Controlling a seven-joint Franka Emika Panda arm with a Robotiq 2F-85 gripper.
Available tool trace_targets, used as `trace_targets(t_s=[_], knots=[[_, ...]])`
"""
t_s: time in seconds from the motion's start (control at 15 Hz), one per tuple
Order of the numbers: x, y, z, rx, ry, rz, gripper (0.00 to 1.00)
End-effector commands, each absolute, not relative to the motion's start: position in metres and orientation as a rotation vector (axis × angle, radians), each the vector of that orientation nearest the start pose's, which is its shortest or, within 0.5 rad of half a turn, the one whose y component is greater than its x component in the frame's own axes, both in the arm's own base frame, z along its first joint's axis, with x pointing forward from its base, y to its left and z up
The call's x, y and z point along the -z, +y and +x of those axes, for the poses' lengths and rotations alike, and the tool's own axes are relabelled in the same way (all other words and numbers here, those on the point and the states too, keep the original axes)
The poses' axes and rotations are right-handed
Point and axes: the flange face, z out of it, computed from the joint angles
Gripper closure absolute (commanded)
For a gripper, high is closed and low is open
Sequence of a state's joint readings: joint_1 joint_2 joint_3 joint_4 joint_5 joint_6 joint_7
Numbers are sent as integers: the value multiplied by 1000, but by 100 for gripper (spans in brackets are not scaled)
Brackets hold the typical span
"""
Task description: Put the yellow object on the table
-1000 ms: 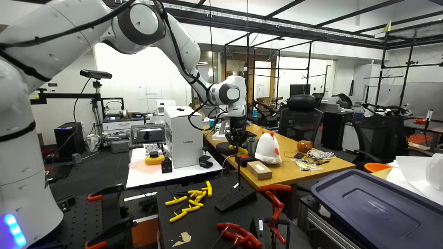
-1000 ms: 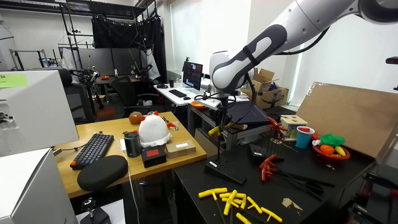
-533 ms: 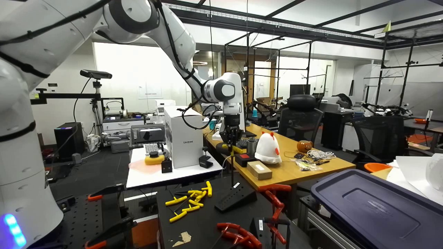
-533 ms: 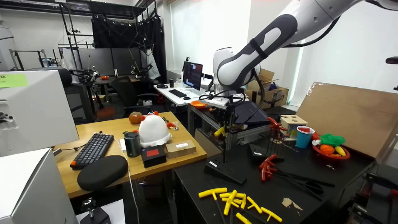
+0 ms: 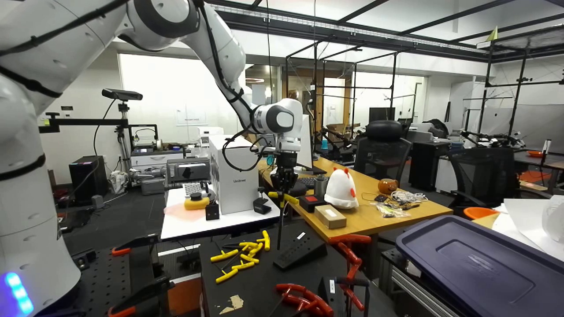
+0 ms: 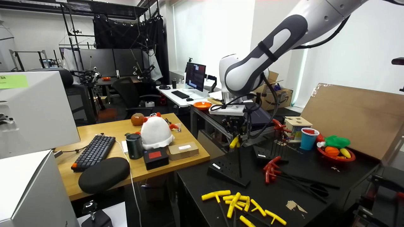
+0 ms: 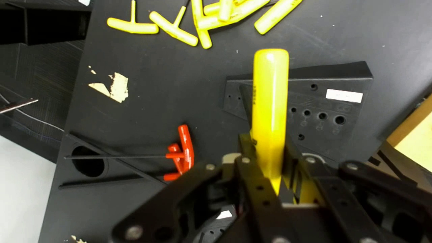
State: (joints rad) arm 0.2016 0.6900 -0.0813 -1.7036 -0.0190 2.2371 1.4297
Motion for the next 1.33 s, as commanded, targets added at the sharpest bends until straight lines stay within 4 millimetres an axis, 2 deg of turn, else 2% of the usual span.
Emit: trace_targets(t_s=[0.0, 0.2, 0.47, 1.0, 1.27], knots=[[-194, 80, 626, -177, 1926, -2747, 94], [-188, 82, 613, -242, 1922, -2819, 94], [-174, 93, 595, -363, 1812, -2962, 94], [-148, 119, 572, -689, 1327, -3225, 94], [-141, 132, 578, -705, 1063, -3270, 94]])
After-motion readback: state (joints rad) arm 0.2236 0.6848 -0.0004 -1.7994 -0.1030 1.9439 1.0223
